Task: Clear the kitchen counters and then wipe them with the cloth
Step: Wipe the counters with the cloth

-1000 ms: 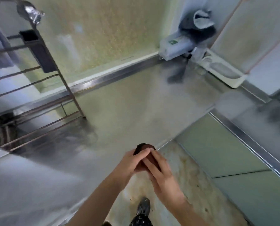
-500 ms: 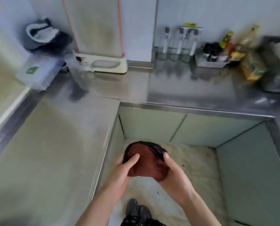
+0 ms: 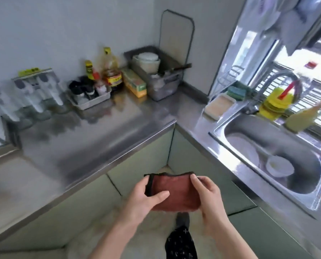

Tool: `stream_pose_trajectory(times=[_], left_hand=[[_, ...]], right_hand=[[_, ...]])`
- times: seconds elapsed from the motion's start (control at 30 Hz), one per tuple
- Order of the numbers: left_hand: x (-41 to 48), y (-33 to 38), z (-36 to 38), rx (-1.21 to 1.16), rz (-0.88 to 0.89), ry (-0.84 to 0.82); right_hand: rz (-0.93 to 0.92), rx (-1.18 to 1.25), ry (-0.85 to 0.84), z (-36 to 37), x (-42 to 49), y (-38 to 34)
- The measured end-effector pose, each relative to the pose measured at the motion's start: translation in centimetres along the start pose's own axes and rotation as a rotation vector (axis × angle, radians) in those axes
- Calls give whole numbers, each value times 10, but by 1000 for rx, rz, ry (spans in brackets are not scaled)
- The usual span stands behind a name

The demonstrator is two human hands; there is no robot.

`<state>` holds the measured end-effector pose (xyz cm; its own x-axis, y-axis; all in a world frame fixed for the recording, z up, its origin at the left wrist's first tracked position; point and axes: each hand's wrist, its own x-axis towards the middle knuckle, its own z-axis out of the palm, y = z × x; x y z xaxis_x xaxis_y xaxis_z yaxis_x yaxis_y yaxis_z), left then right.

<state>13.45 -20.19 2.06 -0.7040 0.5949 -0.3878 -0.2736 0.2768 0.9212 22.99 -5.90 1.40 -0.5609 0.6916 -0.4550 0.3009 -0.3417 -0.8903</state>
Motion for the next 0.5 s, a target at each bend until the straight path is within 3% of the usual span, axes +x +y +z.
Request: stream_pose_trajectory(times=[0.2, 0.37, 0.5], left_hand=[[139, 85, 82, 49, 75, -59], [251, 150, 132, -172, 62, -78], [329, 196, 151, 10, 192, -220]], right_hand=[[-104, 86, 86, -58, 129, -77], [-183, 172, 191, -91, 232, -147], [-236, 255, 222, -107, 303, -198]])
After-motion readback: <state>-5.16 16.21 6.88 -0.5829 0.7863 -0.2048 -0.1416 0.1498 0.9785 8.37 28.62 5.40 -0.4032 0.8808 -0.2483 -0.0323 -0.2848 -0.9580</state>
